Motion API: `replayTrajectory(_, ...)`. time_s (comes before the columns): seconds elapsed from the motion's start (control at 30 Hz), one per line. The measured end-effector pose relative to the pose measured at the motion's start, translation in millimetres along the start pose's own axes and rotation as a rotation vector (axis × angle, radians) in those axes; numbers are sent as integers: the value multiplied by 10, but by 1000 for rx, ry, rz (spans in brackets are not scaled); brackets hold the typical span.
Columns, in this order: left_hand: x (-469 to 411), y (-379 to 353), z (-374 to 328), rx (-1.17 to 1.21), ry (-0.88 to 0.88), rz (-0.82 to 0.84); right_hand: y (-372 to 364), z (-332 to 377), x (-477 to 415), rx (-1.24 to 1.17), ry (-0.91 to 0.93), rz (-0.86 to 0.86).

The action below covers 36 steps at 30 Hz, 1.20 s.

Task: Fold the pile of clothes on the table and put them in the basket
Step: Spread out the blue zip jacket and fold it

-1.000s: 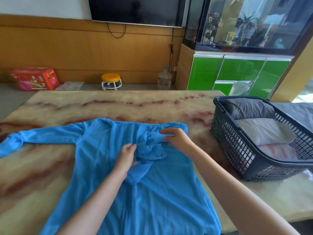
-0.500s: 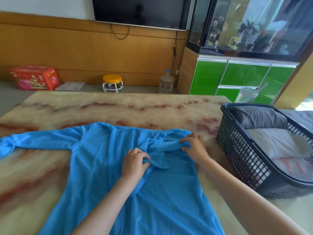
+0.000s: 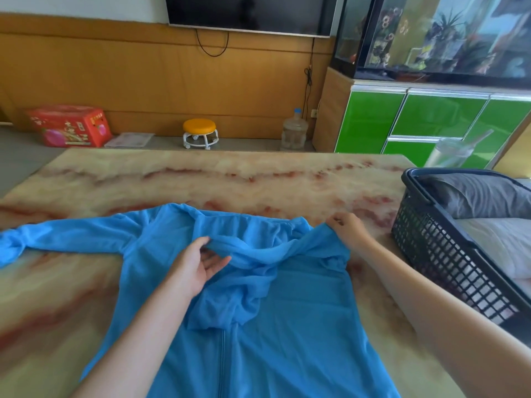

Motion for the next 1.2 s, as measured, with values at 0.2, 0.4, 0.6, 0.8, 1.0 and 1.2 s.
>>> replayTrajectory(0.2, -372, 118, -366, 2, -349, -29, -3, -92, -29, 346, 10, -134)
replayTrajectory(0.4, -505, 246, -444, -862, -710, -67, -100, -242, 86, 81, 81, -109)
replayTrajectory(0.6, -583, 87, -218, -1299, -908, 249, -135, -405, 124, -151, 3, -101)
replayTrajectory(0.8, -626, -202, 79, -1518, -869, 335, -148, 4, -295, 160, -13, -53)
replayTrajectory(1.0, -690, -264, 83, -1511, -982, 337, -292, 179, -450, 367, 32, 31)
replayTrajectory(1.2, -651, -319, -54, -1282, -969, 180, -61, 94, -727, 148, -132, -200)
Point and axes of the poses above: each hand's wrist, its own x-axis away from the middle knuckle, its own y-axis out of the back of the hand, z = x × y, the point moved 3 cm from there along -x, towards the middle knuckle, and after that the axes turned 15 degrees about x, right-handed, at the moved point
